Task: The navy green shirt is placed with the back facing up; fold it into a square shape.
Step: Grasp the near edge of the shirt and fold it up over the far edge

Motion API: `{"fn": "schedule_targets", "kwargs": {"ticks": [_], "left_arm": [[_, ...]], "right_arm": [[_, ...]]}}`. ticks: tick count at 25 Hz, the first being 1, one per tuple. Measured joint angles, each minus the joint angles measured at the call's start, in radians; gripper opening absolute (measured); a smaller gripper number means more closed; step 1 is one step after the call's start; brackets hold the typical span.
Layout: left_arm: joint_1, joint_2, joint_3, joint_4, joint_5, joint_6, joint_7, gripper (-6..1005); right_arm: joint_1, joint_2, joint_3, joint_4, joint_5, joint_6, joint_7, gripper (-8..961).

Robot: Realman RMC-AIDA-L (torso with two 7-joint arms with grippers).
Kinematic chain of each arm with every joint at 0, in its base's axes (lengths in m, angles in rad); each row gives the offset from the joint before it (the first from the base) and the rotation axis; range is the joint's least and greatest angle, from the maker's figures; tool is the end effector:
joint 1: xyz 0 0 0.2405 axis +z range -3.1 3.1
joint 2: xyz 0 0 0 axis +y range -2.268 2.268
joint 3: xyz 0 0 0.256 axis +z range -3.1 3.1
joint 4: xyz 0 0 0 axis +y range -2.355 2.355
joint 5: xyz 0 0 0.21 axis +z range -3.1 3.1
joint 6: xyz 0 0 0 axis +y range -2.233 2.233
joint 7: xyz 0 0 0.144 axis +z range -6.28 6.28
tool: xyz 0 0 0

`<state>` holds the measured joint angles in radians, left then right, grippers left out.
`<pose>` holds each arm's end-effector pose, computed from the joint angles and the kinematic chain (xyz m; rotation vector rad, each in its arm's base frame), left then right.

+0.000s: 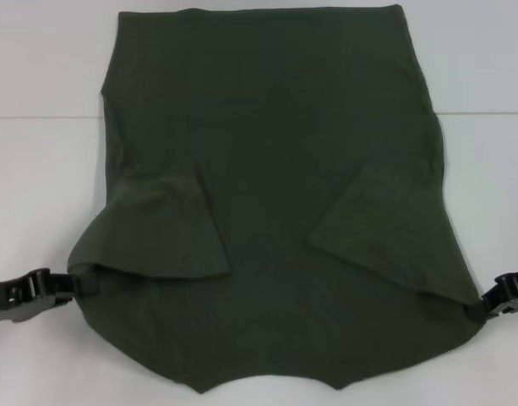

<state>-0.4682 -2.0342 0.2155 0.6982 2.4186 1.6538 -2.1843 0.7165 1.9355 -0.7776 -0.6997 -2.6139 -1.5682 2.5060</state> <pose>-0.3439 0.2886 0.0484 -2.0800 -1.9243 -0.7095 0.2917 0.3601 0.0425 -2.3037 1.8060 -0.2154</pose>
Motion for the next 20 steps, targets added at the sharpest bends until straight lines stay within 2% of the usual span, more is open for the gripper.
{"fn": "schedule_targets", "kwargs": {"ticks": [5, 8, 15, 20], "left_arm": [[0.009, 0.001, 0.0, 0.006, 0.074, 0.047, -0.034, 28], [0.025, 0.006, -0.002, 0.011, 0.133, 0.104, -0.046, 28], [0.07, 0.013, -0.042, 0.052, 0.244, 0.273, -0.047, 28], [0.084, 0.01, -0.036, 0.059, 0.313, 0.372, 0.003, 28]], "right_arm": [[0.002, -0.032, 0.004, -0.001, 0.0, -0.091, -0.051, 40], [-0.005, -0.042, 0.005, -0.001, 0.0, -0.155, -0.099, 41], [-0.035, -0.036, -0.006, -0.001, -0.001, -0.302, -0.205, 43], [-0.058, -0.022, -0.051, -0.001, -0.003, -0.342, -0.248, 45]]}}
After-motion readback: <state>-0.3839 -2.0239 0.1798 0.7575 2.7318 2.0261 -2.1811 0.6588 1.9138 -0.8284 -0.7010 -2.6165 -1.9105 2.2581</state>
